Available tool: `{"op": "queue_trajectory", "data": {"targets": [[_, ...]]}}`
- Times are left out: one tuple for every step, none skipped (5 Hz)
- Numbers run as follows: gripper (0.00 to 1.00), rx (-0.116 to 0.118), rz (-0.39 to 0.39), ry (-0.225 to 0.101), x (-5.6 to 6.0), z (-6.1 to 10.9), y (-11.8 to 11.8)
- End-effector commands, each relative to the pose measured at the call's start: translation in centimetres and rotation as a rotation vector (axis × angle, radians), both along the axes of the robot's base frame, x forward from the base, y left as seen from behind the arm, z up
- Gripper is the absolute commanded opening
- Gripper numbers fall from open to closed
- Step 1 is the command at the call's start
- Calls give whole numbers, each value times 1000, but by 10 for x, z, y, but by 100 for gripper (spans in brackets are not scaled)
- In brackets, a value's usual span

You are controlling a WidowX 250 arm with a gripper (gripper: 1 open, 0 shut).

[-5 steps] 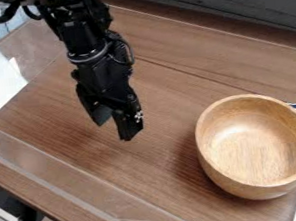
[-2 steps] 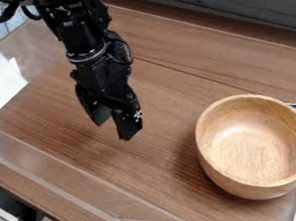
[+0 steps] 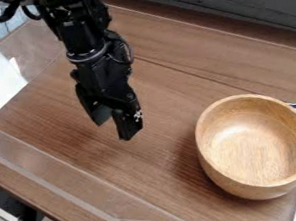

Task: Remove the blue fish from inside the brown bowl and put it on the table

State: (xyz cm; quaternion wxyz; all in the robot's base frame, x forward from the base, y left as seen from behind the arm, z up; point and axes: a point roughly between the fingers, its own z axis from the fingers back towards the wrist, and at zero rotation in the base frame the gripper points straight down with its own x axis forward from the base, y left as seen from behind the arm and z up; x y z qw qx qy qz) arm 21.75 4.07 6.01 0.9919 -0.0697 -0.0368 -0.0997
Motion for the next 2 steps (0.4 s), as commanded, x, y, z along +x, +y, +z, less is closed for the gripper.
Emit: {"op": "queue_trajectory", "data": {"targets": [[100, 12, 3, -46, 10, 10, 3], [100, 12, 0, -45, 10, 10, 3]]}}
